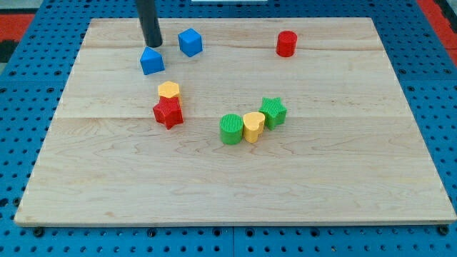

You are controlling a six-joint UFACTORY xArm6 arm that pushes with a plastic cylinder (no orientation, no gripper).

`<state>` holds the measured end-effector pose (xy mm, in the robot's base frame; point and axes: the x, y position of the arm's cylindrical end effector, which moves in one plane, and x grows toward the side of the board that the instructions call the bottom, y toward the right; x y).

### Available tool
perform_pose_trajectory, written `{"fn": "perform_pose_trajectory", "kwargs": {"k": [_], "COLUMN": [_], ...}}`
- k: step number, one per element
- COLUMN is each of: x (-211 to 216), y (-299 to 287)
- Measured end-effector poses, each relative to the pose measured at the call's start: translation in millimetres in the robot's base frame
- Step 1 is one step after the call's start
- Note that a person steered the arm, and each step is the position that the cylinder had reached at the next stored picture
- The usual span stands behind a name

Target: Nudge the yellow hexagon left a bit

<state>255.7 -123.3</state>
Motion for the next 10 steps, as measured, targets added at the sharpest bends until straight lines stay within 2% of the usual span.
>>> {"fn": "perform_pose_trajectory", "kwargs": {"k": [1, 2, 3, 4, 5, 6, 8, 9, 10], "x": [15.5, 22.7, 88.5, 117.7, 117.7, 117.7, 118.2, 118.1, 117.6], "y": [60.4, 71.4, 100.9, 140.4, 140.4, 135.3, 49.3, 36.8, -0.6]}}
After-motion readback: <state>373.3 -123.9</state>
